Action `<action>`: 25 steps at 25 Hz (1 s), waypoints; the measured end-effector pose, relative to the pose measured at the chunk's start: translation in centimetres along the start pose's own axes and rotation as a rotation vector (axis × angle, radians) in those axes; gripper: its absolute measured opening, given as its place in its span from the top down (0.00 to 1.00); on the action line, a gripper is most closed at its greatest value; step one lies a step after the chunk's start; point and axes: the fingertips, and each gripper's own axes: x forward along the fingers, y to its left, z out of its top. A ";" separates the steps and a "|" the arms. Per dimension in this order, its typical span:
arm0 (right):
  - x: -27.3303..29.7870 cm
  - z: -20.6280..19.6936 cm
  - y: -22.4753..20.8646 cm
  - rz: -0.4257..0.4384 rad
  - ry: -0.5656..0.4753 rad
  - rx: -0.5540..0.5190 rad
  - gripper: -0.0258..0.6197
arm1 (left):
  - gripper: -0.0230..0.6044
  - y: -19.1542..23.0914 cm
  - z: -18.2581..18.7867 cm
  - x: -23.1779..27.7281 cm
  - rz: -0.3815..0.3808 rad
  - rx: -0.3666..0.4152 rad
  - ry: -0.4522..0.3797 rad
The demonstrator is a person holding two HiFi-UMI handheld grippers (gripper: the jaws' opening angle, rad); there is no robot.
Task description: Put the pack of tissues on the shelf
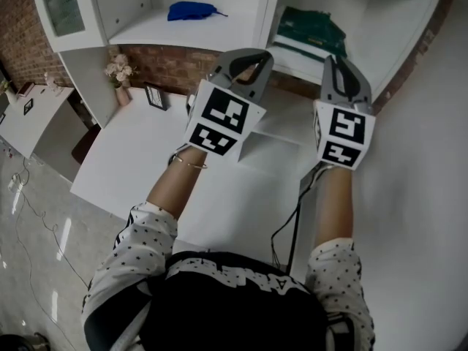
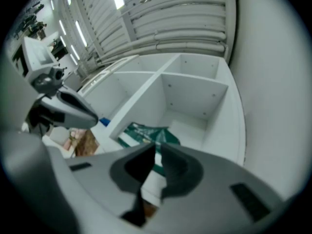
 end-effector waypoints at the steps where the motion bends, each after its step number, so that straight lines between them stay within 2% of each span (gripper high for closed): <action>1: -0.3 -0.1 0.2 0.006 0.002 0.011 0.88 | 0.91 0.0 0.0 -0.2 -0.004 -0.003 0.001; 12: -3.2 -1.1 3.2 0.093 -0.010 0.142 0.90 | 0.91 -1.2 -1.2 -1.5 -0.036 -0.039 -0.004; 20: -5.2 -3.6 5.2 0.138 0.026 0.246 0.90 | 0.91 -2.6 -3.2 -2.3 -0.063 -0.091 0.014; 25: -5.7 -4.6 6.6 0.170 0.040 0.290 0.90 | 0.91 -2.9 -4.3 -2.7 -0.067 -0.097 0.033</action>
